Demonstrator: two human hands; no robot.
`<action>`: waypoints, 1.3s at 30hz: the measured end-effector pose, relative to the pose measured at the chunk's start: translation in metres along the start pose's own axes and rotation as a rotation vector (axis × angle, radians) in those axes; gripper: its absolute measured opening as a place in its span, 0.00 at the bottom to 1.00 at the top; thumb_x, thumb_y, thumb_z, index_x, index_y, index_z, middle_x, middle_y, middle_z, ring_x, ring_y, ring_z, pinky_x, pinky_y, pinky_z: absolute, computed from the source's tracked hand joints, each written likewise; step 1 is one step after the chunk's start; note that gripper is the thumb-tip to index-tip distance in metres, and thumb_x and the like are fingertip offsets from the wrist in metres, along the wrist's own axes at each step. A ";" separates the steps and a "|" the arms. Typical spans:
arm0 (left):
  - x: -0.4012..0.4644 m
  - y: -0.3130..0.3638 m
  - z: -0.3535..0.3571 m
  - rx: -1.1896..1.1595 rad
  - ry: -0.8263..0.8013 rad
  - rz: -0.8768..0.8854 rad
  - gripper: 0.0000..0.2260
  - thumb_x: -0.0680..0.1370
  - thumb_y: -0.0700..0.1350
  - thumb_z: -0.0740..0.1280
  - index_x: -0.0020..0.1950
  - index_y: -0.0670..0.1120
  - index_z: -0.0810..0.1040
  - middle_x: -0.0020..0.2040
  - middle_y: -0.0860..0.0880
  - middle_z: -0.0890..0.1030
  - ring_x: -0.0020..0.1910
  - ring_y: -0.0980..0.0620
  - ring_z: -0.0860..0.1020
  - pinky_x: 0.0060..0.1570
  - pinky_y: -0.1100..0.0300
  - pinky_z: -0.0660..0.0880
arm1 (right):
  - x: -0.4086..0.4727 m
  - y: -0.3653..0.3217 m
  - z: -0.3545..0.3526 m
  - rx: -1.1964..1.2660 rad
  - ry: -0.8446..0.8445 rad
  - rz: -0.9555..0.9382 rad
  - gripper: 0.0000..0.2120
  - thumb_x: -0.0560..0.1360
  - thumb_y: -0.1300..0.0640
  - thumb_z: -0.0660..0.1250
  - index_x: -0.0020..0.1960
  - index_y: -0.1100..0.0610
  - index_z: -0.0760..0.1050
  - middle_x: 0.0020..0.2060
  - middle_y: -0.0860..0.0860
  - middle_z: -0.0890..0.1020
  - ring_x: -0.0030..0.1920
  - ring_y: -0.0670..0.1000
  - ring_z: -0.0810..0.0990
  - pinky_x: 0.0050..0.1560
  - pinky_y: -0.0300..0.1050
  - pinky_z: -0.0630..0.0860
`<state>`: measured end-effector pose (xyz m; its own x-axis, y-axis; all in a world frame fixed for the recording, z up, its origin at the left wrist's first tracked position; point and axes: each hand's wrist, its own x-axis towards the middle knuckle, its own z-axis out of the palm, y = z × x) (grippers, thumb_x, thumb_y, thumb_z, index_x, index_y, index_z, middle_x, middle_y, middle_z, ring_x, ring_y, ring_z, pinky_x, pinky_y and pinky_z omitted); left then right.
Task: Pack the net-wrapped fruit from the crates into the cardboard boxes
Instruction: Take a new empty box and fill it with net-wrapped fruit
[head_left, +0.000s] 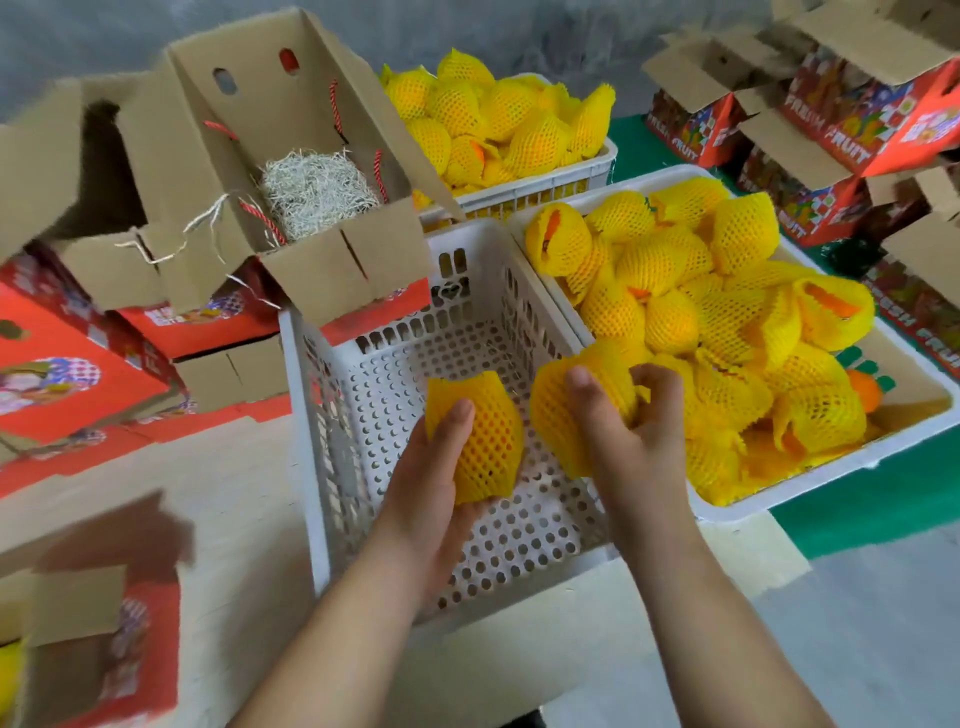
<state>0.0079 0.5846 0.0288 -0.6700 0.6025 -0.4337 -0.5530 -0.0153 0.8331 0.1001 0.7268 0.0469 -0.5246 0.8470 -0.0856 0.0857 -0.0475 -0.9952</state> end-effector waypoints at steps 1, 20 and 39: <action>-0.005 0.008 -0.011 0.013 -0.013 0.028 0.26 0.76 0.67 0.70 0.72 0.59 0.75 0.65 0.46 0.82 0.62 0.43 0.82 0.58 0.47 0.79 | -0.015 -0.002 0.015 0.060 -0.076 0.030 0.28 0.67 0.27 0.71 0.59 0.41 0.72 0.49 0.47 0.82 0.47 0.46 0.84 0.42 0.44 0.82; -0.213 0.073 -0.419 -0.212 0.275 0.150 0.21 0.77 0.43 0.67 0.71 0.49 0.75 0.62 0.45 0.85 0.53 0.50 0.85 0.46 0.53 0.83 | -0.283 0.026 0.343 0.078 -0.840 0.165 0.22 0.70 0.51 0.67 0.65 0.44 0.76 0.59 0.50 0.84 0.60 0.55 0.83 0.61 0.64 0.79; -0.173 0.039 -0.520 0.729 0.353 -0.320 0.31 0.81 0.58 0.62 0.80 0.53 0.53 0.75 0.42 0.58 0.70 0.40 0.67 0.58 0.52 0.64 | -0.332 0.104 0.483 -0.841 -0.764 0.156 0.10 0.80 0.60 0.64 0.60 0.58 0.79 0.52 0.58 0.84 0.52 0.59 0.82 0.52 0.50 0.80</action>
<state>-0.1550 0.0651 -0.0425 -0.7177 0.2058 -0.6653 -0.3673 0.6998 0.6127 -0.1256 0.1849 -0.0509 -0.8110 0.3069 -0.4982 0.5834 0.4885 -0.6489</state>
